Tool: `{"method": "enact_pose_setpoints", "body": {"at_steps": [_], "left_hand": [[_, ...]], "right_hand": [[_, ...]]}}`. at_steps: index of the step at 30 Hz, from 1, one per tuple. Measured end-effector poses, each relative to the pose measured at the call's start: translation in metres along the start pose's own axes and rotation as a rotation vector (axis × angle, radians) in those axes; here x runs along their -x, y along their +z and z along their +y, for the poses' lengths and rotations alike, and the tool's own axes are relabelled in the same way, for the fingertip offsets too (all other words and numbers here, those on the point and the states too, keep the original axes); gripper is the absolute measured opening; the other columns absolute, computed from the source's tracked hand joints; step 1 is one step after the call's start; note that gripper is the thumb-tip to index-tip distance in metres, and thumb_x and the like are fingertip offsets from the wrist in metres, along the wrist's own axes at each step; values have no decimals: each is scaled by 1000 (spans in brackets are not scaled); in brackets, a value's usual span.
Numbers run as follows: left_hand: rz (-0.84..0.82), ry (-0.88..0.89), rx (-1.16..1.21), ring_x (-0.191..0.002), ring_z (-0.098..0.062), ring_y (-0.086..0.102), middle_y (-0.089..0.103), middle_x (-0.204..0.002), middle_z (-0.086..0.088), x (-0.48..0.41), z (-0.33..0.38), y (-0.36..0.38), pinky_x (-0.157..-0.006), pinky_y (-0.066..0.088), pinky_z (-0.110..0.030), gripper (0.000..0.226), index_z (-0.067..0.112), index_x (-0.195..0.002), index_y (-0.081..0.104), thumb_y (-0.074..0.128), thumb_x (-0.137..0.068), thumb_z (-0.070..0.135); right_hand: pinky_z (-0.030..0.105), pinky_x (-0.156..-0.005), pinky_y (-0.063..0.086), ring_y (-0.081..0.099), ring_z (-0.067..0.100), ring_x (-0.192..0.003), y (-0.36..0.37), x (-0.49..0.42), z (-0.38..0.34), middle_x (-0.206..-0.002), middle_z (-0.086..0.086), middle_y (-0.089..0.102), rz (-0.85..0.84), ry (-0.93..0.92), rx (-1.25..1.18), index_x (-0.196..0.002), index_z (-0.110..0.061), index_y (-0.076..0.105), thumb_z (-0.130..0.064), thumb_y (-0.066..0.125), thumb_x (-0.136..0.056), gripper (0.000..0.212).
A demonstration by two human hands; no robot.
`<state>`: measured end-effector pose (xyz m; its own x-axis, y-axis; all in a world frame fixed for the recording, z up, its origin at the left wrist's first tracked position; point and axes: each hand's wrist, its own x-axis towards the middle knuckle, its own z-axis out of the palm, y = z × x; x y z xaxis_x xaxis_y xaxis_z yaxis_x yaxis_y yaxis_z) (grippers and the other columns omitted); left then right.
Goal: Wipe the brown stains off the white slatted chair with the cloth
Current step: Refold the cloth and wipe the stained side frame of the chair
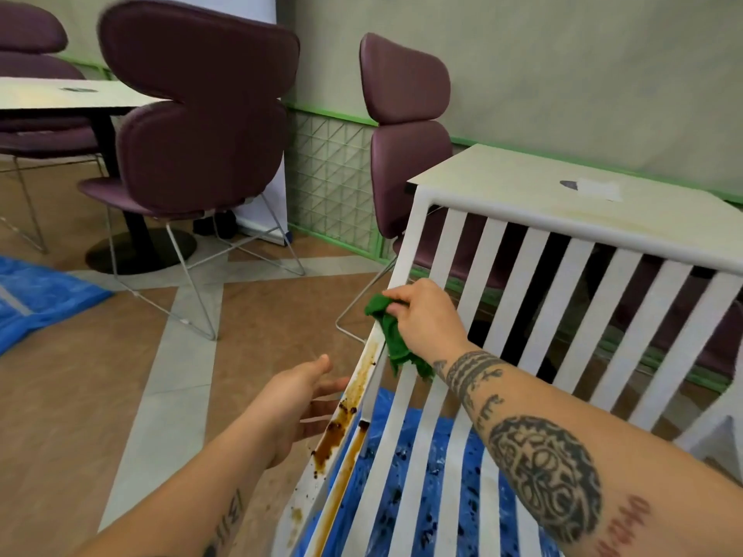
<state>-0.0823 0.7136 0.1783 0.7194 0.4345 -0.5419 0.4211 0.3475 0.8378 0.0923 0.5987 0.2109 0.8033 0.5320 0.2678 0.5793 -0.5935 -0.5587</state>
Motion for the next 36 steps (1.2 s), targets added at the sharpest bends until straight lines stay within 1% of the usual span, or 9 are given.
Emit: {"method": "enact_pose_setpoints", "body": {"at_steps": [4,6,10,12,16,22,26,31,36], "left_hand": [[0,14,15,-95,-26,72,80,-93,0,7,-3,-2,-79,56,-39,36,23,-132,57,47,-104,44],[-6,19,31,-97,-27,73,80,-94,-1,7,-3,-3,-84,58,-42,37,22,-133,55,47,-105,44],[-9,34,33,-100,-27,72,80,-98,0,7,-8,-9,-91,58,-46,39,22,-136,53,48,-104,44],[12,43,-2,-99,-26,72,79,-99,1,8,-12,-14,-91,59,-46,38,24,-136,55,51,-103,43],[6,39,-78,-93,-26,75,78,-103,-3,16,-19,-24,-89,61,-44,29,24,-128,63,52,-104,36],[-22,6,-92,-91,-27,76,79,-101,-1,26,-29,-33,-80,62,-39,25,23,-122,66,56,-102,35],[-21,14,-114,-86,-24,72,78,-102,-3,37,-35,-32,-76,59,-36,20,23,-118,68,60,-100,22],[-52,-106,-178,-88,-24,70,78,-100,-7,49,-46,-44,-73,57,-34,18,21,-111,74,66,-96,16],[-139,-173,-94,-113,-37,68,75,-113,-15,62,-59,-49,-92,55,-42,19,22,-115,73,64,-98,23]], "right_hand": [[35,-91,47,54,19,-91,20,23,4,-102,0,44,-76,-20,86,-121,-25,71,-22,53,-103,26],[39,-91,50,55,20,-92,19,35,6,-100,0,45,-128,-39,105,-121,-26,71,-20,53,-102,26],[30,-89,47,57,16,-98,-4,29,-12,-101,-5,56,-335,-107,243,-117,-25,74,-16,55,-100,27],[32,-94,48,60,22,-105,-11,16,-19,-113,3,60,-268,-112,278,-117,-24,74,-17,56,-100,26],[27,-88,40,57,24,-103,7,19,-9,-106,-1,45,-90,-30,152,-122,-21,71,-19,55,-102,26],[32,-87,46,55,22,-97,25,55,-9,-105,1,45,-208,-11,85,-120,-23,72,-18,53,-102,26],[27,-80,43,57,15,-91,11,61,-20,-104,-2,63,-361,7,83,-117,-24,74,-20,57,-100,24],[33,-93,50,61,19,-103,24,77,-19,-111,0,66,-186,68,-19,-119,-27,73,-27,59,-99,24],[36,-94,51,61,21,-103,32,90,-21,-113,2,65,-169,108,9,-118,-27,72,-26,59,-99,23]]}}
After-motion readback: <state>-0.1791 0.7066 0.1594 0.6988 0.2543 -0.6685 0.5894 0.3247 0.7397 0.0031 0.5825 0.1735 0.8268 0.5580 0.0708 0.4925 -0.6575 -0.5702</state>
